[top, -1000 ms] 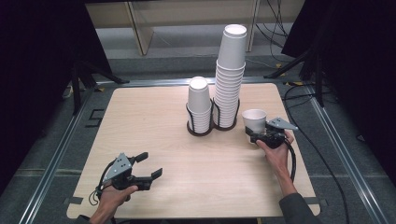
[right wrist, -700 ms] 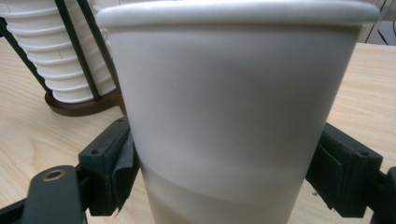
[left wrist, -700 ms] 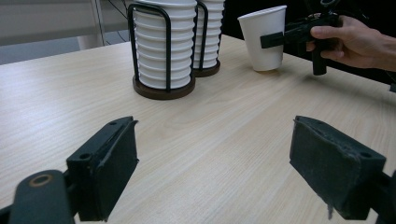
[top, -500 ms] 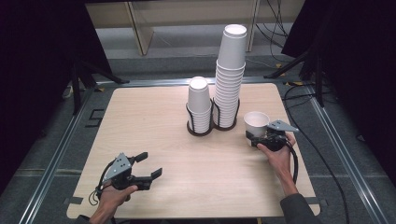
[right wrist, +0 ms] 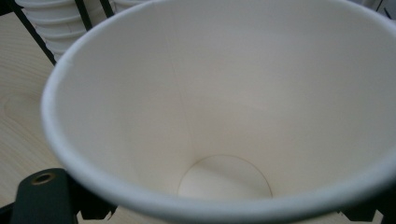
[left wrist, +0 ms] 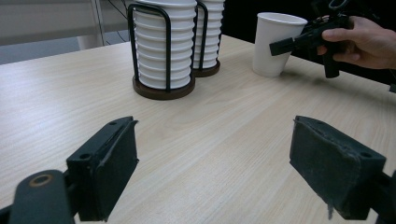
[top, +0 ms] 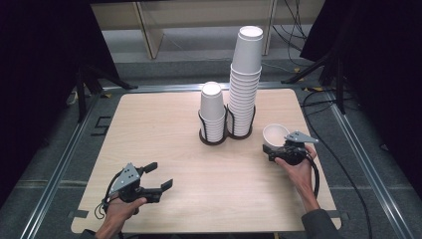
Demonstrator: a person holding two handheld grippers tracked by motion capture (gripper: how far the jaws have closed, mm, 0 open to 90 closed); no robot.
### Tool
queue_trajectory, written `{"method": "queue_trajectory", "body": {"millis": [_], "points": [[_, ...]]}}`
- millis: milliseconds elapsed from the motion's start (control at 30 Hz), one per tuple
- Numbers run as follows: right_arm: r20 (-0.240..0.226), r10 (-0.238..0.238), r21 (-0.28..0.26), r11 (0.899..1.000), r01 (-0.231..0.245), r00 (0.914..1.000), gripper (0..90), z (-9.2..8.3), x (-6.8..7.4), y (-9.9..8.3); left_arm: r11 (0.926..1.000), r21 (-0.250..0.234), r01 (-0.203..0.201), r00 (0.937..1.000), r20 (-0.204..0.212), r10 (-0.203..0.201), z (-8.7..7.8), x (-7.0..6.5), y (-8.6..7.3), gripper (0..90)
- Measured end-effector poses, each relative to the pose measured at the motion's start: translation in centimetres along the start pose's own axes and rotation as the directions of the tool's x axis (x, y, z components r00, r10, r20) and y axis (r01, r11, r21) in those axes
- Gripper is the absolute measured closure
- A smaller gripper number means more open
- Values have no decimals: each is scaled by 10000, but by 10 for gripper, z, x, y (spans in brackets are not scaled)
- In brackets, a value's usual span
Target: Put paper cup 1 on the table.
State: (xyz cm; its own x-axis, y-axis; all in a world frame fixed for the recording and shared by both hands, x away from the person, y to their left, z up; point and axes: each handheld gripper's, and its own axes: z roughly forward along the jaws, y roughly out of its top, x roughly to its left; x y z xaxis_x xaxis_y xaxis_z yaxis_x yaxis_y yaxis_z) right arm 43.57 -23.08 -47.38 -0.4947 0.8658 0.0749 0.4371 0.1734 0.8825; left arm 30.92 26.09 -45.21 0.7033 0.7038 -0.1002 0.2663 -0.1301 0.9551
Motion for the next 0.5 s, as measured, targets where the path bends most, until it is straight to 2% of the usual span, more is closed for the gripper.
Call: {"method": "queue_trajectory", "body": {"millis": [233,267,300,367,500], "points": [[-111,47,-40,10000,-47,9999,149,-12,5,-1,10000,14,-24,10000,31,24,0,0,0,147],[-166,-58,21,10000,58,9998,149,-13,6,-2,10000,4,-16,10000,38,16,0,0,0,147],[-222,53,32,10000,-52,9997,149,-13,8,-2,10000,-1,-20,10000,36,20,0,0,0,147],[-201,-46,102,9999,48,9998,149,-16,9,-3,10000,-4,10,10000,13,-10,0,0,0,147],[14,251,251,9994,-251,9997,149,-19,9,-5,10000,-5,-10,10000,39,10,0,0,0,147]]}}
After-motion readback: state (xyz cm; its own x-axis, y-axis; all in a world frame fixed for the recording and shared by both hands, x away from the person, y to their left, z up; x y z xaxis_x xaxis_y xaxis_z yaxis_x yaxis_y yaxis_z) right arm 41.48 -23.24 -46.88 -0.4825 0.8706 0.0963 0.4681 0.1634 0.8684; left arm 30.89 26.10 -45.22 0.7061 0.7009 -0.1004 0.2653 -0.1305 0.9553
